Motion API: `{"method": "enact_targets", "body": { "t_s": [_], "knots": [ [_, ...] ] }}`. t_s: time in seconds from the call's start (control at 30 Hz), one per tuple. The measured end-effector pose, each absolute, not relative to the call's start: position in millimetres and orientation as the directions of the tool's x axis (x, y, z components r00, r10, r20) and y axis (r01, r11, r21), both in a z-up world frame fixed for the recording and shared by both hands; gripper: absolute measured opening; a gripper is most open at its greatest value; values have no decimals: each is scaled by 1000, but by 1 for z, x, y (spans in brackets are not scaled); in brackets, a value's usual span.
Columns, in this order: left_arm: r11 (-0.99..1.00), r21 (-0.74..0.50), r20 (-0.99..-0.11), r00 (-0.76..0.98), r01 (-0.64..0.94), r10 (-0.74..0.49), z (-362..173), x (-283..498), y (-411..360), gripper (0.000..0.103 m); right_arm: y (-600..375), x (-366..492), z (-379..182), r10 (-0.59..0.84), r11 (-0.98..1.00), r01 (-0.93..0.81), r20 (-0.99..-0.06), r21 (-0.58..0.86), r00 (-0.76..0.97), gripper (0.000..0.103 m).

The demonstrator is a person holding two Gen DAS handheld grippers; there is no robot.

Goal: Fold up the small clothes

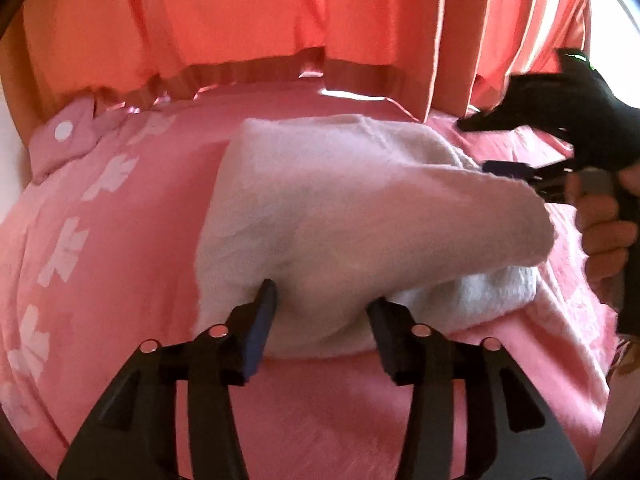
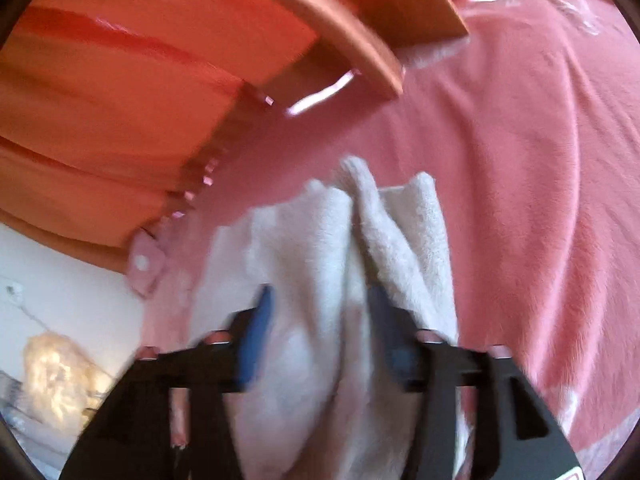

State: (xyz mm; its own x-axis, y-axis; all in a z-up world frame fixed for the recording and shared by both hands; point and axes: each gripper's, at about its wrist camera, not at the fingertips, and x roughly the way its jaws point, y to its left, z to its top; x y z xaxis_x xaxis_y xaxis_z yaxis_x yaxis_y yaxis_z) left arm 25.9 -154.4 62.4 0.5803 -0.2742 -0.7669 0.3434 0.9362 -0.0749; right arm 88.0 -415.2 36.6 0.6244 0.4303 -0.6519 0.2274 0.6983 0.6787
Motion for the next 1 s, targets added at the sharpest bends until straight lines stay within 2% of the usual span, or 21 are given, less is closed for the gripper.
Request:
{"method": "enact_targets", "body": {
  "t_s": [0.07, 0.13, 0.23, 0.37, 0.5, 0.53, 0.67, 0.77, 0.87, 1.0],
  "knots": [
    [939, -92, -768, 577, 331, -278, 64, 25, -139, 62, -408, 75, 32, 475, 689, 201, -643, 696, 601, 64],
    [951, -57, -768, 595, 305, -237, 63, 24, -124, 71, -398, 62, 18, 501, 680, 212, -656, 701, 565, 66],
    [962, -38, -788, 584, 272, -196, 51, 29, -106, 71, -382, 43, -1, 559, 653, 208, -649, 728, 517, 66],
    [962, -112, -811, 537, 248, -233, 34, 36, -94, 71, -370, 29, -8, 573, 617, 218, -621, 756, 534, 66],
    [946, -132, -794, 539, 297, -280, 36, 29, -98, 72, -368, 31, -10, 542, 592, 256, -613, 764, 574, 66],
    [944, -117, -794, 543, 308, -275, 36, 27, -100, 73, -369, 29, -10, 534, 590, 263, -613, 764, 583, 65],
    [938, -83, -808, 528, 338, -262, 32, 30, -105, 73, -368, 20, -4, 475, 603, 275, -614, 749, 631, 51],
    [937, -61, -811, 530, 343, -247, 34, 31, -110, 75, -369, 14, -5, 463, 583, 285, -600, 761, 653, 50],
    [941, -66, -809, 534, 332, -245, 37, 27, -111, 84, -370, 10, -9, 457, 579, 298, -605, 759, 652, 50],
    [946, -94, -809, 530, 310, -255, 41, 20, -113, 84, -360, 12, -3, 424, 622, 287, -622, 728, 658, 47]
  ]
}}
